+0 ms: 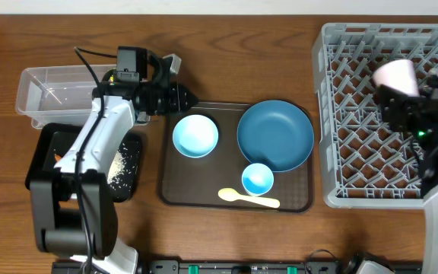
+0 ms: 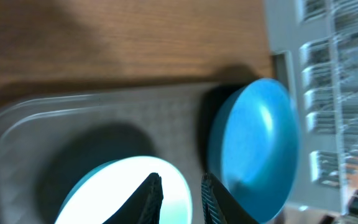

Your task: Sort waste into correct bins and load items into the dishwasher rack

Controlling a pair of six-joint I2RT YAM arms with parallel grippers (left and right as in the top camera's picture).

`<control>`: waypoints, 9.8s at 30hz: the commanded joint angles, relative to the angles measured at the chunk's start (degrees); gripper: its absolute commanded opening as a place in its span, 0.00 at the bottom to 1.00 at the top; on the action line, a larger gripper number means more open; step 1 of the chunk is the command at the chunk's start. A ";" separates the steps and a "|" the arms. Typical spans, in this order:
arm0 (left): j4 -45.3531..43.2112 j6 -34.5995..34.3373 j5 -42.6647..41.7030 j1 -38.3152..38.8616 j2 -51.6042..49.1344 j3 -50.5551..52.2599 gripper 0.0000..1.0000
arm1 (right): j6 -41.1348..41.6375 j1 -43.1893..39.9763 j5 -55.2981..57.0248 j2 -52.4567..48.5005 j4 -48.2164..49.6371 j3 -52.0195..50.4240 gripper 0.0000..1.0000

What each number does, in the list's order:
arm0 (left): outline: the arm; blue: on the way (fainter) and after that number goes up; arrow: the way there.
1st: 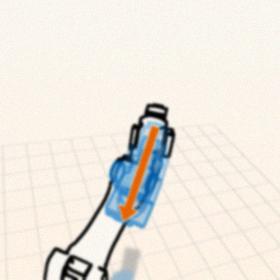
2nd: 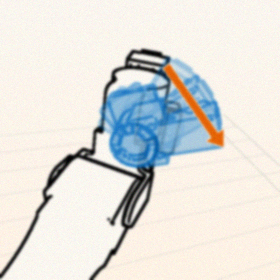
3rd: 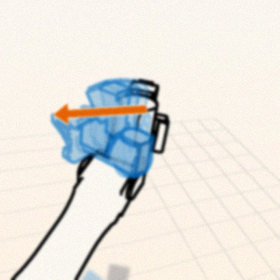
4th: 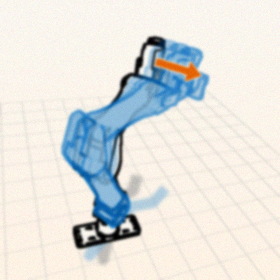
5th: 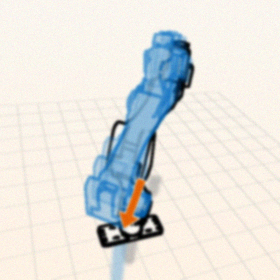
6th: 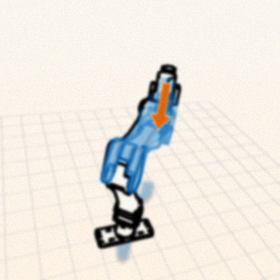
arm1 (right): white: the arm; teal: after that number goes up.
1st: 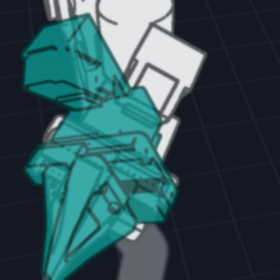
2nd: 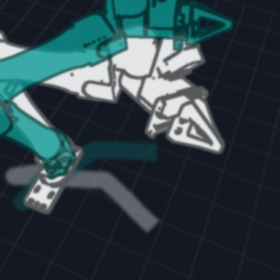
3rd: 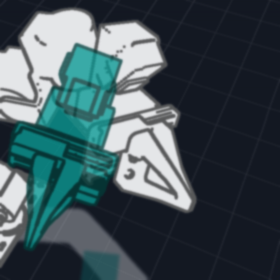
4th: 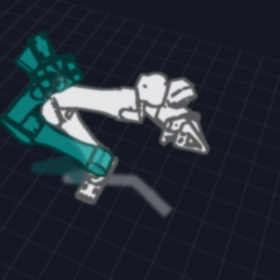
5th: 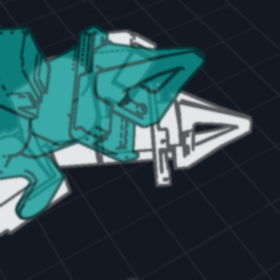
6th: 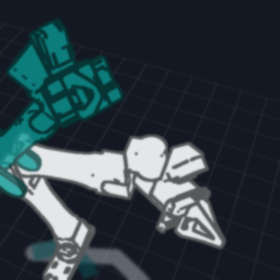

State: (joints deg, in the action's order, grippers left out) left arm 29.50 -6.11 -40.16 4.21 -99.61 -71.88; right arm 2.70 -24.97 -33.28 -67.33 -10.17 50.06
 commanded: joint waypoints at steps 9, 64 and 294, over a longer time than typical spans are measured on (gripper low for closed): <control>6.29 6.54 15.17 -0.17 13.70 -0.26 0.25 | 0.24 -9.31 24.57 -0.79 -22.53 17.42 0.52; 10.38 6.51 15.37 -0.17 15.41 -0.26 0.26 | 19.10 -30.51 -12.33 -25.29 -4.04 19.43 0.99; 6.14 0.13 -4.09 2.12 6.19 -2.01 0.49 | 1.14 -11.50 40.11 -27.54 -52.48 32.63 0.64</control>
State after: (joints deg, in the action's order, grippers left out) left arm 35.57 -7.20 -44.60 6.42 -93.78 -73.84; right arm 2.90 -36.10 7.46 -94.65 -62.54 82.46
